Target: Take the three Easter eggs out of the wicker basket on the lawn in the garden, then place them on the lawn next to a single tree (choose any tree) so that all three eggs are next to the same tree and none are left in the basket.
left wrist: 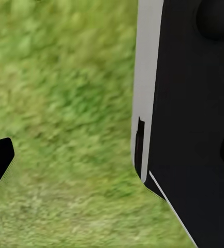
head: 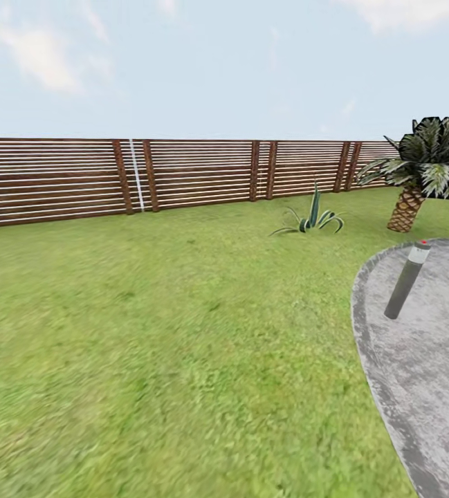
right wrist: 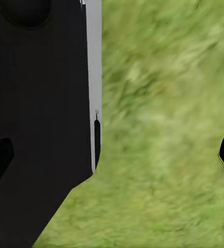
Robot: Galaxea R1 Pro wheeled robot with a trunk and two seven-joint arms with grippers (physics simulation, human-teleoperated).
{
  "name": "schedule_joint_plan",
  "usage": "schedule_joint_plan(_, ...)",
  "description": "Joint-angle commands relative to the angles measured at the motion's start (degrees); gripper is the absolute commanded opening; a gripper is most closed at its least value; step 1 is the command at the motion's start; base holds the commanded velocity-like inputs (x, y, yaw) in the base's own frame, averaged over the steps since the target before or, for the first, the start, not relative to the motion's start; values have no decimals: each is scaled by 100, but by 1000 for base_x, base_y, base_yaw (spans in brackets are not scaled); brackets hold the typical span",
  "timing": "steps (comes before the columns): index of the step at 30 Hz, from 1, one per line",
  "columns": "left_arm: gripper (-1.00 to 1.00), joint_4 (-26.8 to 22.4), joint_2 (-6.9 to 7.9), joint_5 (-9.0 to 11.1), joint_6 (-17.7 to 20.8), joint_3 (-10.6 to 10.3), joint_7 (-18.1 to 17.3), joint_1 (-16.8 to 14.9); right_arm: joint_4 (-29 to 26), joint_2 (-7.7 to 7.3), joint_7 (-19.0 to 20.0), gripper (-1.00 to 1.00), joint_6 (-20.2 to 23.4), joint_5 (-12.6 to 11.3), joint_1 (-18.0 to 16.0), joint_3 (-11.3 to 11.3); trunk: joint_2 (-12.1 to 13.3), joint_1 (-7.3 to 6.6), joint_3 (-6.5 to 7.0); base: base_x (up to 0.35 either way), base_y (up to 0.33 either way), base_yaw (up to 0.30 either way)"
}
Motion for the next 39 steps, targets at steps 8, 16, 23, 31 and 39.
schedule_joint_plan(8, 100, -12, 0, 1, 8, 4, -9, 3, 11, 0, -17, 100, -2, -33, -7, -10, -2, 3, -4, 330, 0, 96)
schedule_joint_plan(16, 100, -12, 0, 1, 8, 4, -7, 3, 11, 0, -18, 100, -2, -51, -7, -28, -2, 3, -4, 330, 0, 248)
schedule_joint_plan(23, 100, -12, 0, 1, 8, 4, -8, 3, 11, 0, -18, 100, -2, -51, -7, -30, -2, 3, -4, 330, 0, 254)
schedule_joint_plan(31, 100, -12, 0, 1, 8, 4, -7, 3, 11, 0, -18, 100, -2, -54, -7, -31, -2, 3, -4, 330, 0, 254)
schedule_joint_plan(39, 100, -12, 0, 1, 8, 4, -7, 3, 11, 0, -18, 100, -2, -41, -7, 2, -2, 3, -4, 330, 0, 182)
